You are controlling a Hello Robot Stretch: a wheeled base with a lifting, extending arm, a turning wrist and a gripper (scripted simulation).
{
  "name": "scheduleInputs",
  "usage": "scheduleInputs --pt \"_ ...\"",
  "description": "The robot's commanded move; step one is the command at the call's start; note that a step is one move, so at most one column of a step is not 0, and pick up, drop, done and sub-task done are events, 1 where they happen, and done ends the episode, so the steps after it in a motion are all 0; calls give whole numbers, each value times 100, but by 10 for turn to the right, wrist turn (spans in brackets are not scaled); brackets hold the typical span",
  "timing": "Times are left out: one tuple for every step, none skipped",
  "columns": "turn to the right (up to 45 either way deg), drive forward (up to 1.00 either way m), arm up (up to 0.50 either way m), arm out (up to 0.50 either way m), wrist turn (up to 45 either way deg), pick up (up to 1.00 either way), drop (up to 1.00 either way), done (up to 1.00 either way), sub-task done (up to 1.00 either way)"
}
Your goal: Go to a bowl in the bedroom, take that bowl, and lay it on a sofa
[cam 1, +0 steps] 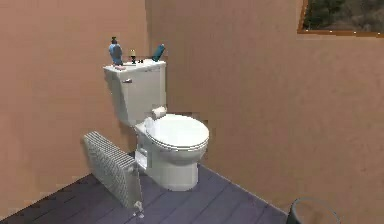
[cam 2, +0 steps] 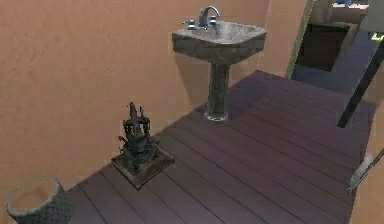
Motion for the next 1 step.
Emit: scheduleInputs --pt "330 0 0 0 0 0 0 0 0"
